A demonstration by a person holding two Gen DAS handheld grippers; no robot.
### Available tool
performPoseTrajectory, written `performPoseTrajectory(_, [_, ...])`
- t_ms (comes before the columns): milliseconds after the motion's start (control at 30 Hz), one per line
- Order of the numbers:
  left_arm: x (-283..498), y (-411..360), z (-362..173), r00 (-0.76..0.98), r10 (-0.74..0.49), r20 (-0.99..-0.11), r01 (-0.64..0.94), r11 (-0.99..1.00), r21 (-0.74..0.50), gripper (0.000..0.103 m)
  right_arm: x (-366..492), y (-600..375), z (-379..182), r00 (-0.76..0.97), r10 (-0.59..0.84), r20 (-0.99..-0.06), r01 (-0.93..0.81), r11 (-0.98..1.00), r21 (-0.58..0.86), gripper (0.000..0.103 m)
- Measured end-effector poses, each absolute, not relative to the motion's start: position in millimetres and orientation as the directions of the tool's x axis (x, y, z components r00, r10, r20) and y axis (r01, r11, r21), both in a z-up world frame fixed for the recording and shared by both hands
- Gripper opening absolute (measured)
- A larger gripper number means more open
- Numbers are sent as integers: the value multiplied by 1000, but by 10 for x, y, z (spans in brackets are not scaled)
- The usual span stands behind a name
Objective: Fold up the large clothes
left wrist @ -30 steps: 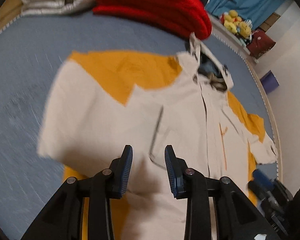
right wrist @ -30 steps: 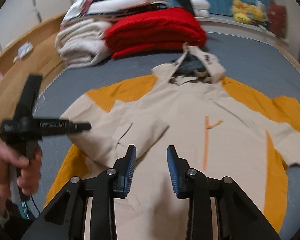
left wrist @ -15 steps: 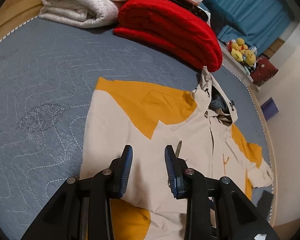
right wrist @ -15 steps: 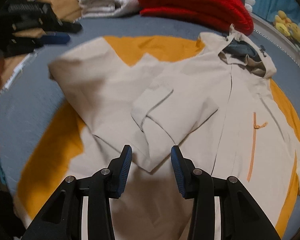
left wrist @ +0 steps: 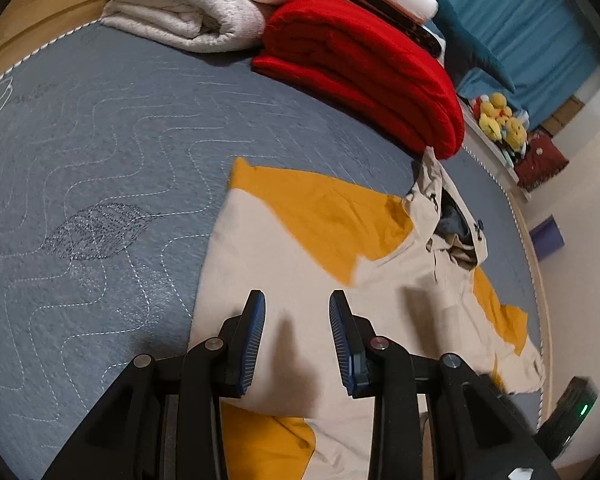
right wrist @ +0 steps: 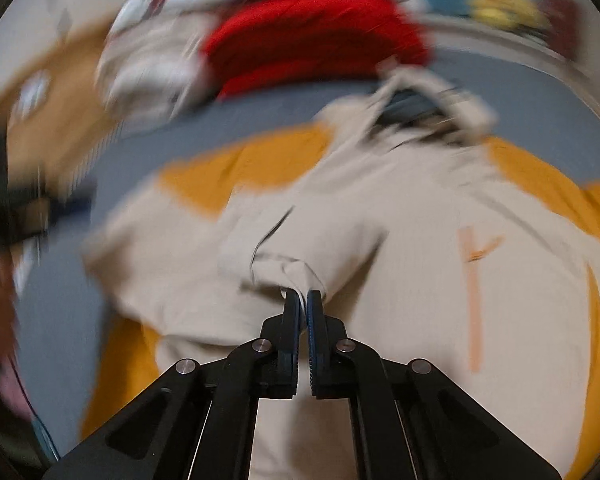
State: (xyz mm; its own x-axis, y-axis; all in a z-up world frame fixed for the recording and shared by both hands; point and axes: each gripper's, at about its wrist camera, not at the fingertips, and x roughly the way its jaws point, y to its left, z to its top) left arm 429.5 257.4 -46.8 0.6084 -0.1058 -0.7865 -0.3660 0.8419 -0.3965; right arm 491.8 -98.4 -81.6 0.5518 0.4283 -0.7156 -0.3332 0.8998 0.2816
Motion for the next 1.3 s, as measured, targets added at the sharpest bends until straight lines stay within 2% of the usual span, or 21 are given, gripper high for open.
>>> performPoseTrajectory(100, [4315,2516,-494,600,-95,-795,-361,854,-375,29,5003,-1512,-824,619,359,-699,-112,921,374,4])
performPoseTrajectory(200, [4363,2478,-571,580,-102,-808,-369,852,-372,29,5111,-1833,-1017,590,262,-764,65,927,369,6])
performPoseTrajectory(333, [4423,2391,-669,547,-113,-829,-359,864,-354,29,5209,-2013,-1229,516,286,-808,150,898,414,10])
performPoseTrajectory(400, [4448,2333,-703,531,-115,-840,-343,877,-337,29,5256,-1972,-1251,491,318,-811,117,899,423,18])
performPoseTrajectory(433, [4455,2316,-713,526,-115,-843,-338,881,-331,29,5289,-1946,-1259,481,327,-814,102,901,422,31])
performPoseTrajectory(500, [4479,2276,-759,508,-119,-853,-329,889,-319,29,5357,-1856,-1290,445,319,-837,56,923,381,43])
performPoseTrajectory(733, [4508,2273,-883,460,-124,-879,-333,894,-300,29,5476,-1679,-1281,434,272,-858,-118,962,246,43])
performPoseTrajectory(867, [4518,2265,-938,432,-116,-894,-331,902,-277,30,5570,-1760,-1284,429,307,-850,-131,952,278,43])
performPoseTrajectory(933, [4533,2249,-1010,400,-107,-910,-332,909,-253,30,5591,-1860,-1296,431,327,-841,-94,943,319,38])
performPoseTrajectory(967, [4539,2234,-1065,375,-98,-922,-332,914,-232,30,5590,-1935,-1307,439,346,-829,-58,932,358,18])
performPoseTrajectory(1000, [4541,2220,-1109,355,-89,-931,-331,919,-214,30,5587,-1999,-1322,440,375,-816,-27,914,405,12])
performPoseTrajectory(1133, [4538,2176,-1258,284,-63,-957,-321,934,-157,30,5410,-2552,-1538,522,500,-691,283,662,694,10])
performPoseTrajectory(1200, [4525,2152,-1309,263,-58,-963,-314,939,-142,30,5297,-2739,-1648,536,458,-709,403,599,692,11])
performPoseTrajectory(1300, [4519,2129,-1345,249,-47,-967,-308,943,-125,30,5225,-2803,-1601,510,319,-799,459,684,567,12])
